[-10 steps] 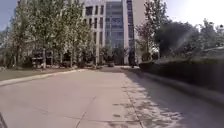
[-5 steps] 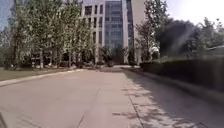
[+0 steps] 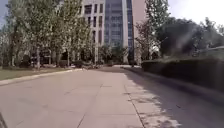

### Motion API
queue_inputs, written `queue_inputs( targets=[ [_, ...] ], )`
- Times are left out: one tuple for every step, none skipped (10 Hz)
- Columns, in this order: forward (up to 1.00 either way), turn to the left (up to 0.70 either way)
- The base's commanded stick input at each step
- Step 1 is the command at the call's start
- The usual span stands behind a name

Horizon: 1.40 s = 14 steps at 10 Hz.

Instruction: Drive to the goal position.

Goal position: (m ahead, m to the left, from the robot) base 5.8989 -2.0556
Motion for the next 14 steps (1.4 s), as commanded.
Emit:
queue_inputs(
  targets=[
    [0.70,0.00],
    [0.70,0.00],
    [0.70,0.00],
    [0.70,0.00],
    [0.70,0.00],
    [0.70,0.00],
    [0.70,0.00],
    [0.70,0.00],
    [0.70,0.00],
    [0.70,0.00],
    [0.70,0.00],
    [0.70,0.00],
    [0.70,0.00],
    [0.70,0.00]
  ],
)
